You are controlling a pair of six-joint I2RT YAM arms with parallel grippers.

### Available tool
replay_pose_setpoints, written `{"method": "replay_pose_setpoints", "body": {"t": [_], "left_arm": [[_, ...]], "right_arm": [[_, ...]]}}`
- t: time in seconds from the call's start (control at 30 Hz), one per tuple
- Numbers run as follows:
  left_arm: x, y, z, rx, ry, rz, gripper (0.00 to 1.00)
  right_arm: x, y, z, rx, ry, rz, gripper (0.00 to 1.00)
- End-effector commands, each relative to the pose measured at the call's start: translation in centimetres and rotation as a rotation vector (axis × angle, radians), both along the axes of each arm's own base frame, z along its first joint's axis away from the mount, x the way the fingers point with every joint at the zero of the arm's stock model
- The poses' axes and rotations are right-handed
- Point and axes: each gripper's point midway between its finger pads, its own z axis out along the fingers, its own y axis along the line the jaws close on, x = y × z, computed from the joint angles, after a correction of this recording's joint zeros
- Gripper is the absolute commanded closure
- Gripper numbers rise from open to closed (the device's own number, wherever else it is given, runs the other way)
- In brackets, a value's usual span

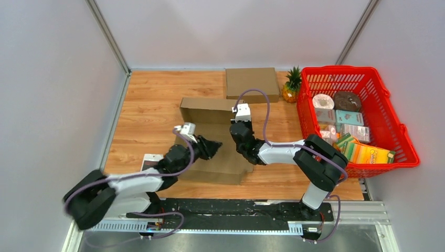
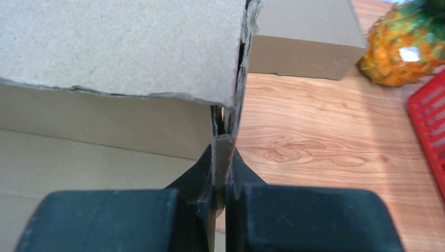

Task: Fold the paper box

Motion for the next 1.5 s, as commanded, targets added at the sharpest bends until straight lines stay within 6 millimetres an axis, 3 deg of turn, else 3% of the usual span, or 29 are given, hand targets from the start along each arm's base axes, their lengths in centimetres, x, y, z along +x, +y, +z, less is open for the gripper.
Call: {"method": "replay_pose_setpoints", "body": {"t": [0.0,0.03,0.07,0.1,0.13,0.17,0.23,0.37,0.5,0.63,0.77,0.83,0.87,0.9,1.0,1.03,1.07,1.1,1.17,1.27,1.37,1.47], "left_arm": [[0.5,8.2,1.8,0.339,-0.072,0.221,0.57],[1.0,10.6,2.6,0.379,-0.091,0.324,0.57],[0.9,12.4,5.2,0.355,-0.143,0.394,0.57],[0.5,14.7,4.0,0.44,-0.107,0.453,0.56],[0.8,16.8,4.3,0.474,-0.115,0.537,0.53],[0.9,17.9,5.1,0.472,-0.121,0.586,0.47],[1.4,19.6,4.6,0.523,-0.083,0.625,0.43],[3.7,17.3,3.5,0.597,-0.049,0.492,0.36],[6.0,15.6,2.8,0.665,-0.027,0.448,0.35],[7.4,14.6,3.3,0.651,-0.044,0.453,0.35],[8.0,14.1,2.9,0.657,-0.005,0.45,0.46],[8.3,14.8,2.5,0.676,0.022,0.498,0.53],[8.4,14.9,2.3,0.695,0.039,0.503,0.63],[8.6,14.8,2.4,0.702,0.042,0.503,0.69],[8.7,14.5,2.5,0.72,0.032,0.507,0.85],[8.5,14.1,2.6,0.725,0.026,0.501,0.89],[8.5,14.1,2.7,0.73,0.023,0.509,0.96],[8.4,14.1,2.8,0.731,0.02,0.522,0.98],[8.3,13.3,2.9,0.711,0.015,0.51,1.0],[8.0,12.4,2.8,0.691,0.025,0.493,1.0],[7.7,12.3,2.6,0.69,0.029,0.488,1.0],[7.6,12.7,2.4,0.696,0.032,0.506,1.0]], "right_arm": [[0.3,0.2,0.3,0.004,0.021,0.134,1.0],[0.4,0.0,0.2,0.014,0.026,0.144,1.0],[0.2,0.2,-0.3,0.014,0.048,0.18,1.0],[0.3,0.0,-0.2,0.016,0.055,0.19,1.0],[0.2,0.0,-0.2,0.011,0.064,0.206,1.0],[-0.1,0.6,-0.4,0.012,0.084,0.262,1.0],[-0.2,0.6,-0.1,0.017,0.1,0.312,1.0],[-0.9,1.6,-1.1,0.037,0.223,0.463,1.0],[-0.7,1.3,-1.6,0.053,0.276,0.504,1.0],[-0.8,1.2,-1.5,0.08,0.285,0.513,1.0],[-0.5,1.2,-1.6,0.075,0.29,0.504,1.0],[-0.1,0.8,-1.6,0.083,0.273,0.463,1.0],[0.0,0.7,-1.7,0.094,0.272,0.449,0.98],[0.1,0.6,-1.8,0.101,0.268,0.435,0.93],[0.6,0.7,-1.4,0.103,0.235,0.357,0.89],[0.8,0.4,-1.4,0.089,0.224,0.299,0.94],[1.4,-1.8,-1.3,0.027,0.2,0.133,1.0],[1.0,-0.6,-0.2,0.041,0.166,0.077,1.0],[0.7,-1.9,-0.8,-0.043,0.135,-0.076,1.0],[0.1,-1.7,-1.8,-0.063,0.118,-0.142,1.0],[-0.1,-1.5,-2.1,-0.058,0.118,-0.133,1.0],[-0.4,-0.7,-1.1,-0.03,0.108,-0.053,1.0]]}}
